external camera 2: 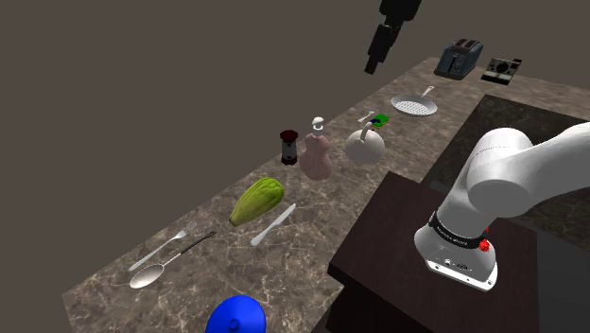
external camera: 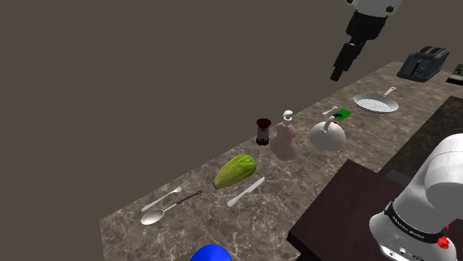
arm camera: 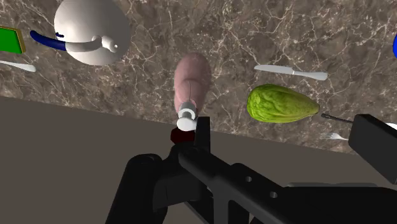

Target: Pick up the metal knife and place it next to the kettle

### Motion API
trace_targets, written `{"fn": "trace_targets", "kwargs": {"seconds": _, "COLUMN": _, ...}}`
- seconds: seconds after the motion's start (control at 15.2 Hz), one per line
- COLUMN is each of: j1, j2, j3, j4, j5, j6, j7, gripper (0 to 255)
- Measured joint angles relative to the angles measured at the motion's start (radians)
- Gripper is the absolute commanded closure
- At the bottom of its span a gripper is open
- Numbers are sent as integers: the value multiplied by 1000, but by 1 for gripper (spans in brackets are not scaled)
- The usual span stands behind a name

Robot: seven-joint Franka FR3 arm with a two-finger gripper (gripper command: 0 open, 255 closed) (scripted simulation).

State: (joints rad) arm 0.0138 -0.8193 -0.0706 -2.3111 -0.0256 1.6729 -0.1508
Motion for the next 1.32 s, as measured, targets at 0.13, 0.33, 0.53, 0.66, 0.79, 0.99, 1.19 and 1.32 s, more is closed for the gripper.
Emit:
{"fn": "trace_targets", "kwargs": {"seconds": 0.13, "j1": 5, "j2": 2, "j3": 0, "j4": -12, "j5": -1, "j6": 14, "j7": -9, "gripper": 0}}
{"fn": "trace_targets", "kwargs": {"seconds": 0.33, "j1": 33, "j2": 32, "j3": 3, "j4": -63, "j5": -7, "j6": 95, "j7": -55, "gripper": 0}}
{"fn": "trace_targets", "kwargs": {"seconds": 0.53, "j1": 66, "j2": 89, "j3": 8, "j4": -106, "j5": -12, "j6": 196, "j7": -105, "gripper": 0}}
{"fn": "trace_targets", "kwargs": {"seconds": 0.66, "j1": 90, "j2": 116, "j3": 17, "j4": -147, "j5": -14, "j6": 263, "j7": -133, "gripper": 0}}
{"fn": "trace_targets", "kwargs": {"seconds": 0.79, "j1": 113, "j2": 163, "j3": 23, "j4": -173, "j5": -17, "j6": 336, "j7": -164, "gripper": 0}}
{"fn": "trace_targets", "kwargs": {"seconds": 0.99, "j1": 142, "j2": 228, "j3": 25, "j4": -204, "j5": -25, "j6": 434, "j7": -218, "gripper": 0}}
{"fn": "trace_targets", "kwargs": {"seconds": 1.19, "j1": 172, "j2": 313, "j3": 32, "j4": -232, "j5": -33, "j6": 547, "j7": -265, "gripper": 0}}
{"fn": "trace_targets", "kwargs": {"seconds": 1.32, "j1": 191, "j2": 361, "j3": 38, "j4": -244, "j5": -39, "j6": 609, "j7": -296, "gripper": 0}}
